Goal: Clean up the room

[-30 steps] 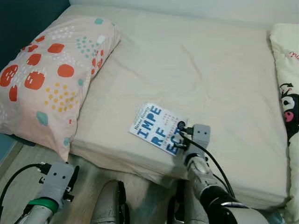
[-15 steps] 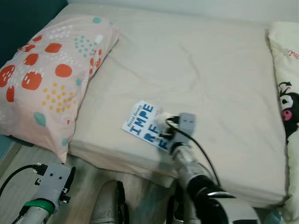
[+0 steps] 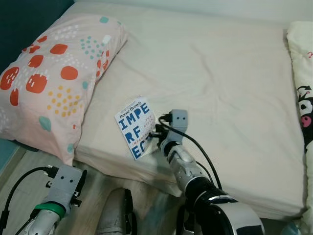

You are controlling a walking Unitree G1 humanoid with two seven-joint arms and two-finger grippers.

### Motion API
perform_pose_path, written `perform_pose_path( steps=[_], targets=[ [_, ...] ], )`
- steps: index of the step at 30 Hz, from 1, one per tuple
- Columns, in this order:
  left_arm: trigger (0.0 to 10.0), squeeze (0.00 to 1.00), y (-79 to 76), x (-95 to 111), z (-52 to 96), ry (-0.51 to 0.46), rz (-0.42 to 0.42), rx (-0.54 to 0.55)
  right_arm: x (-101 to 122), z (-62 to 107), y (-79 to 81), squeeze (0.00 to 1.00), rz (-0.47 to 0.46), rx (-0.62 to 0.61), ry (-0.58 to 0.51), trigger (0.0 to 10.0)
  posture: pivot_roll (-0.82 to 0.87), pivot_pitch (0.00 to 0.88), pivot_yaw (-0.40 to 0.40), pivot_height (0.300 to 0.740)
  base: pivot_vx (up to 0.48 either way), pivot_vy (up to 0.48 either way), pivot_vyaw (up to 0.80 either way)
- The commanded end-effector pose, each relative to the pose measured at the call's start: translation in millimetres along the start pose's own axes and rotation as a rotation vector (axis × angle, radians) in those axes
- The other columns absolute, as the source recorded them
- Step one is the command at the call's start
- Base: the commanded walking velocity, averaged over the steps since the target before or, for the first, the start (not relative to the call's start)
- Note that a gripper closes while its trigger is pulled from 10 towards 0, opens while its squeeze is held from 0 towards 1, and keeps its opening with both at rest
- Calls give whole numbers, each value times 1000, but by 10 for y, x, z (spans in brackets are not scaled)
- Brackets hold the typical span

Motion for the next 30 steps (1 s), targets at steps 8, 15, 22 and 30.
perform_pose_path(
  steps=[8,15,22,30],
  targets=[
    [10000,0,-53,-145,-63,47,24,23,-215,182,-585,0,42,-140,42,10000,148,172,90,626,0,0,0],
    [10000,0,-287,176,-387,-61,115,5,-262,410,-1000,0,31,-207,-19,10000,82,78,66,626,0,0,0],
    [10000,0,-514,428,-659,-88,141,-16,-308,493,-878,0,67,-120,-55,10000,45,17,73,626,0,0,0],
    [10000,0,-607,607,-828,-115,142,-30,-384,524,-927,0,55,-150,-26,10000,43,0,86,650,0,0,0]
  ],
)
Point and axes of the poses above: a point about 5 cm out from each wrist's last joint towards the gripper, its own z axis pointing back from the gripper into the wrist, its own x axis along the axis of the wrist's last joint, y = z × x, the point moved 5 cm from there along -z, pointing out of the wrist towards the gripper, and after that the axes turned 10 degrees about z, right-handed, at the moved point
